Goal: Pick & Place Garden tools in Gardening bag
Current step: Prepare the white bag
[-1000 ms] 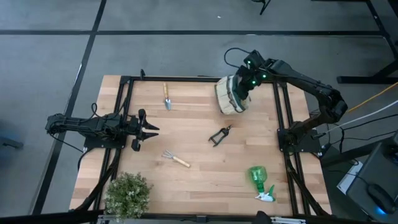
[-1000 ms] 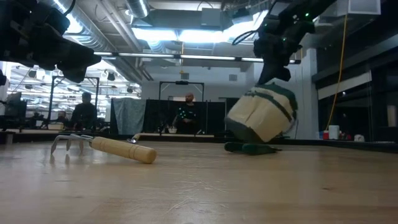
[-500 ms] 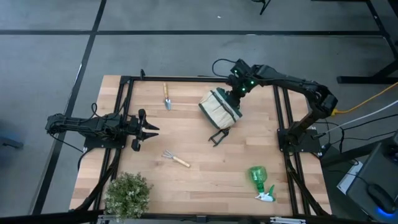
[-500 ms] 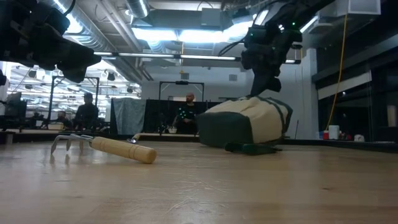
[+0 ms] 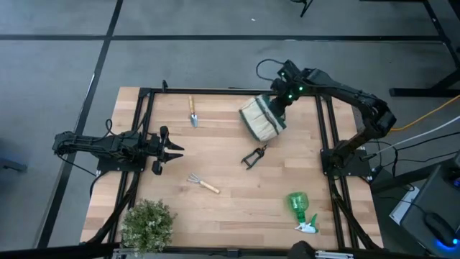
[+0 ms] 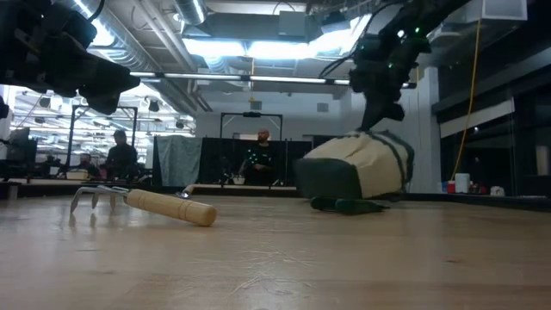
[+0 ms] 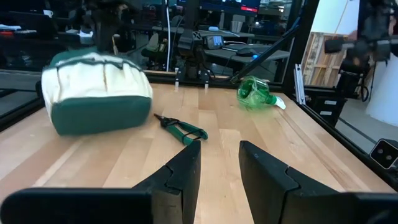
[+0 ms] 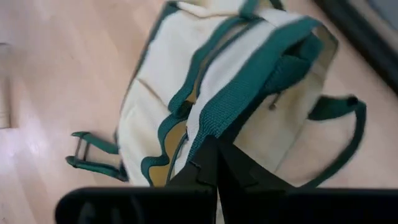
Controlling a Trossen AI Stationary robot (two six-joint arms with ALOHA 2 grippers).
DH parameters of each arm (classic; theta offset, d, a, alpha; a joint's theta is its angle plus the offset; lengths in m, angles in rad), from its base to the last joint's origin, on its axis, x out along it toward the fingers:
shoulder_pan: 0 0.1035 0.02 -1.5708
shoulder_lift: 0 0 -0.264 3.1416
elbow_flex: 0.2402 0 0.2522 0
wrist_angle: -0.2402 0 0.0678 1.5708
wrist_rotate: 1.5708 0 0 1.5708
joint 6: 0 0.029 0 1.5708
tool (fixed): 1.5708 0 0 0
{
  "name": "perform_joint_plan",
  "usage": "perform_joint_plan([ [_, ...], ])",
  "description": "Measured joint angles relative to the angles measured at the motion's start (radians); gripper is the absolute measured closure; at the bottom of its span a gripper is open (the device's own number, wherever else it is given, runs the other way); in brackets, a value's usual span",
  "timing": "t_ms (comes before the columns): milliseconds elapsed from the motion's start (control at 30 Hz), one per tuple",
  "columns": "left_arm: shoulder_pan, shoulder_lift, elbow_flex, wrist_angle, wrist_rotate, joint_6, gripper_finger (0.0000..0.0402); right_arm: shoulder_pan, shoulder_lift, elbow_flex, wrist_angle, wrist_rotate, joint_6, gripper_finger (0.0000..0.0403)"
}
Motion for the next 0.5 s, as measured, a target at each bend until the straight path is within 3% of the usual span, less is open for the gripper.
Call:
perform_joint_plan([
  [267, 0.000, 0.000, 0.000, 0.000, 0.000, 0.000, 0.0296, 0.029, -0.024, 0.211, -0.158, 0.203, -0.054, 0.0403],
  [500, 0.000, 0.000, 0.000, 0.000, 0.000, 0.000, 0.0296, 0.175, 0.037, 0.167, -0.156, 0.346, -0.064, 0.0403],
])
